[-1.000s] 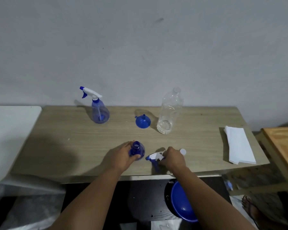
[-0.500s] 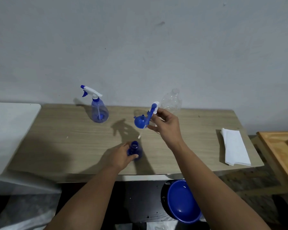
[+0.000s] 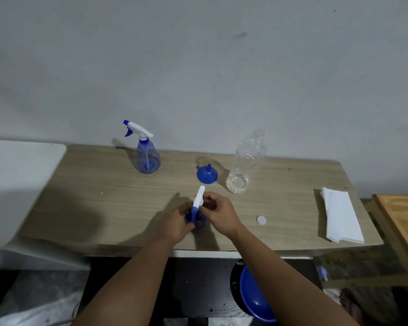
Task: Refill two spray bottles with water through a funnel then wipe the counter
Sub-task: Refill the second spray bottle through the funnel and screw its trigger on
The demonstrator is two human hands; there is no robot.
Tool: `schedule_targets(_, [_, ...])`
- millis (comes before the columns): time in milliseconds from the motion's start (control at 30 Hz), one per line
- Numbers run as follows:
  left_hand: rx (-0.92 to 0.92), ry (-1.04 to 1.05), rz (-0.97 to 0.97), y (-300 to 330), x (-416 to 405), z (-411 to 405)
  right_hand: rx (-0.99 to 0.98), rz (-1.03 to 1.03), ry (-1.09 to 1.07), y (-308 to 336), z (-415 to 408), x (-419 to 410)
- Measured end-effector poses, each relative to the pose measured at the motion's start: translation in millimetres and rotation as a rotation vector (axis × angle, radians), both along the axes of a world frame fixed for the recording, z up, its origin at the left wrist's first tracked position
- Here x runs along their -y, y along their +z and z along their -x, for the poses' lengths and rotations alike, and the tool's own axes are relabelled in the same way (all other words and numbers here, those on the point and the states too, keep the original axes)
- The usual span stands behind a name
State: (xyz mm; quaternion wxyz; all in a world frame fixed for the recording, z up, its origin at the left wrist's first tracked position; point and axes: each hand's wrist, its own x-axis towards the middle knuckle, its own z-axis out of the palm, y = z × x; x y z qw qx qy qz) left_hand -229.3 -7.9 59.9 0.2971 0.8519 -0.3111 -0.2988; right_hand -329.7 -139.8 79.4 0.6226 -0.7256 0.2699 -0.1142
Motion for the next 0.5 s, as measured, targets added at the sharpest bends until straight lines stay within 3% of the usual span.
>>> schedule_targets(300, [-0.057, 0.081, 0.009, -1, -1, 1, -0.042, 0.103, -0.040, -16, 2, -10])
schedule_targets(500, [-0.035, 0.085, -0.059, -3, 1, 2, -0.071, 0.128, -0.180, -20, -1, -18])
